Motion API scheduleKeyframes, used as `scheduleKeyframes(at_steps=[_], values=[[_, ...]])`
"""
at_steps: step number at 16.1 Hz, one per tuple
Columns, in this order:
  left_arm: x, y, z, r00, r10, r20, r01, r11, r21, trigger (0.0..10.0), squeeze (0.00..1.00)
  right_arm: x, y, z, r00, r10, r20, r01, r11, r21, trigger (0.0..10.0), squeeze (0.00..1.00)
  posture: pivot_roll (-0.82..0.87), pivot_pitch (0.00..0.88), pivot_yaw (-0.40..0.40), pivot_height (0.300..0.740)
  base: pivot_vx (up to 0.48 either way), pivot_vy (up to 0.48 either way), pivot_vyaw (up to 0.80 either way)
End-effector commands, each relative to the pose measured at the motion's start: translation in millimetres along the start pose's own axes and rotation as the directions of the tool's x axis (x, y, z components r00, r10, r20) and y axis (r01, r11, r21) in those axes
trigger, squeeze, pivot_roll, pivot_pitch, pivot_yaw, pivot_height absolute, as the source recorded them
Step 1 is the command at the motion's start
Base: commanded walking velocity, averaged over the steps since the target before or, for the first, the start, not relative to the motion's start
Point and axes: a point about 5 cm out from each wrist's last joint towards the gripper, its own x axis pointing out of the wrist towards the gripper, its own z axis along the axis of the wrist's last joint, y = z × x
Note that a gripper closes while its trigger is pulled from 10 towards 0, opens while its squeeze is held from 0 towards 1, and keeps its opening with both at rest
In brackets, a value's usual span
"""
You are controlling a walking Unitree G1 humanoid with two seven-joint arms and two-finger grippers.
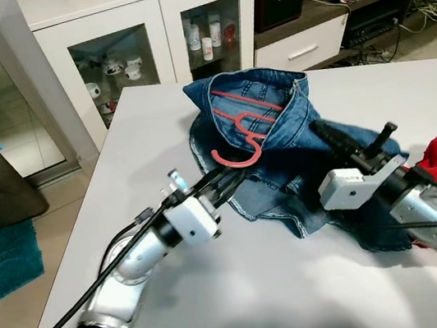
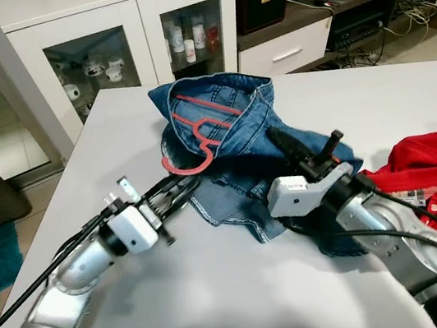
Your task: Hang hanger
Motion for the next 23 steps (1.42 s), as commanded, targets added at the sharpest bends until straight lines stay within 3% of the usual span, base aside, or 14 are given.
scheduleKeyframes(at_steps=[1,3,6,9,11,14,18,20,23], values=[[-0.3,1.9,0,0.999,-0.046,0.003,0.046,0.995,0.087,10.0,0.00,1.4,5.2,7,0.999,0.021,0.035,-0.021,1.000,0.005,10.0,0.00,0.02,0.034,0.007,0.740,0.000,0.000,0.00],[0.0,16.9,6,0.997,-0.074,0.030,0.066,0.974,0.219,10.0,0.00,4.8,3.9,3,0.999,0.035,0.022,-0.034,0.999,-0.027,10.0,0.00,0.03,0.034,0.006,0.740,0.000,0.000,0.00],[2.6,30.2,15,0.993,-0.096,0.067,0.073,0.954,0.290,10.0,0.00,3.6,2.4,-17,0.992,0.113,-0.058,-0.117,0.990,-0.084,10.0,0.00,0.03,0.034,0.007,0.740,0.000,0.000,0.00],[0.3,20.2,11,0.983,-0.177,0.055,0.149,0.928,0.341,10.0,0.00,-0.4,7.1,-25,0.974,0.207,-0.089,-0.216,0.971,-0.100,10.0,0.00,0.03,0.036,0.008,0.740,0.000,0.000,0.00],[2.6,7.3,11,0.963,-0.264,0.063,0.222,0.899,0.377,10.0,0.00,-5.9,22.8,-28,0.926,0.363,-0.101,-0.373,0.922,-0.107,10.0,0.00,0.03,0.039,-0.003,0.740,0.000,0.000,0.00],[5.6,4.0,10,0.933,-0.355,0.060,0.293,0.846,0.446,10.0,0.00,0.8,24.0,-22,0.905,0.424,-0.048,-0.426,0.894,-0.139,10.0,0.00,0.04,0.057,-0.004,0.740,0.000,0.000,0.00],[7.7,0.9,13,0.919,-0.382,0.093,0.301,0.835,0.460,10.0,0.00,19.6,28.8,-3,0.901,0.434,0.021,-0.428,0.893,-0.139,10.0,0.00,0.05,0.074,0.015,0.740,0.000,0.000,0.00],[5.8,-6.9,12,0.900,-0.424,0.101,0.335,0.820,0.464,10.0,0.00,26.5,31.0,-11,0.913,0.407,-0.040,-0.408,0.906,-0.114,10.0,0.00,0.06,0.074,0.027,0.740,0.000,0.000,0.00],[1.0,-13.2,11,0.883,-0.459,0.100,0.368,0.808,0.460,10.0,0.00,28.2,12.0,-26,0.942,0.314,-0.123,-0.324,0.943,-0.073,10.0,0.00,0.06,0.083,0.046,0.740,0.000,0.000,0.00]])
